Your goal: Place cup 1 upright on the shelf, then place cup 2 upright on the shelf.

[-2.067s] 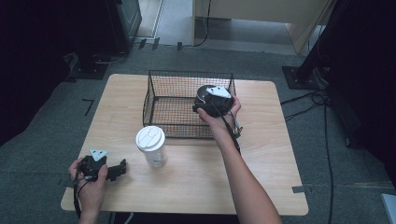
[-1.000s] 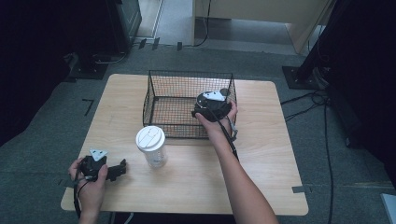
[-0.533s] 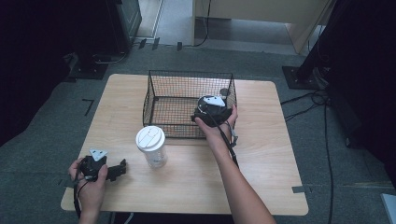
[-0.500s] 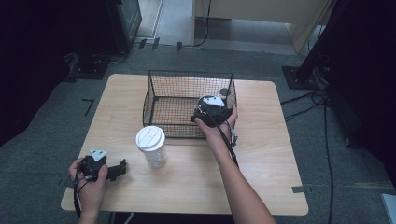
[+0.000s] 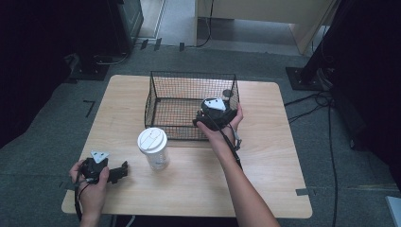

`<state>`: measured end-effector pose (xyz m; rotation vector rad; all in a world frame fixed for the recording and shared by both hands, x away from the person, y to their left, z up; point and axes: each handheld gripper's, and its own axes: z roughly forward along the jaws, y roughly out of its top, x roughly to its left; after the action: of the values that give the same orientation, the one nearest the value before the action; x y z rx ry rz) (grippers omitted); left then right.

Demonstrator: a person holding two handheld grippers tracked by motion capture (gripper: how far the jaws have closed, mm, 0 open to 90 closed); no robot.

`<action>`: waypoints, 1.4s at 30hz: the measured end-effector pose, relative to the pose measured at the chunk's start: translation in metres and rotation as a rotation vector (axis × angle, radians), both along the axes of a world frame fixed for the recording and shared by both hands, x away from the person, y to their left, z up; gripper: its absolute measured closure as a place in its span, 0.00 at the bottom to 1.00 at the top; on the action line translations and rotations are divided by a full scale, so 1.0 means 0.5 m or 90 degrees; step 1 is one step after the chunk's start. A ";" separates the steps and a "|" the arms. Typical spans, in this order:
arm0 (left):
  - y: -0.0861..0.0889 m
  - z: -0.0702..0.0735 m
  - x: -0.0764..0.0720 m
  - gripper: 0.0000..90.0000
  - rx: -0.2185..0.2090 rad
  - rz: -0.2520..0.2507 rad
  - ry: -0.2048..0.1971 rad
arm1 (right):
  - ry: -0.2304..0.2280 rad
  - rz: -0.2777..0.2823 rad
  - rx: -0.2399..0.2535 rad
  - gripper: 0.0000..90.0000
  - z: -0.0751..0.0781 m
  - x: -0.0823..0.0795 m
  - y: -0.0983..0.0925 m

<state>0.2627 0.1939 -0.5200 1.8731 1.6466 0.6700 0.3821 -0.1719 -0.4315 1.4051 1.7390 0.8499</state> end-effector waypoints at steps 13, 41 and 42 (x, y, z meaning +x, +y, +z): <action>0.000 0.000 0.000 0.00 0.000 0.000 0.000 | -0.022 0.022 0.033 0.00 0.041 -0.028 -0.010; 0.000 0.000 0.000 0.00 0.000 0.000 0.001 | -0.059 0.166 0.116 0.00 0.110 -0.186 0.028; 0.000 0.000 0.000 0.00 0.000 0.000 0.001 | -0.063 0.169 0.118 0.00 0.110 -0.193 0.031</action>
<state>0.2628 0.1939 -0.5199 1.8740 1.6469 0.6689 0.2854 -0.1565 -0.3763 1.2400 1.8332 1.2305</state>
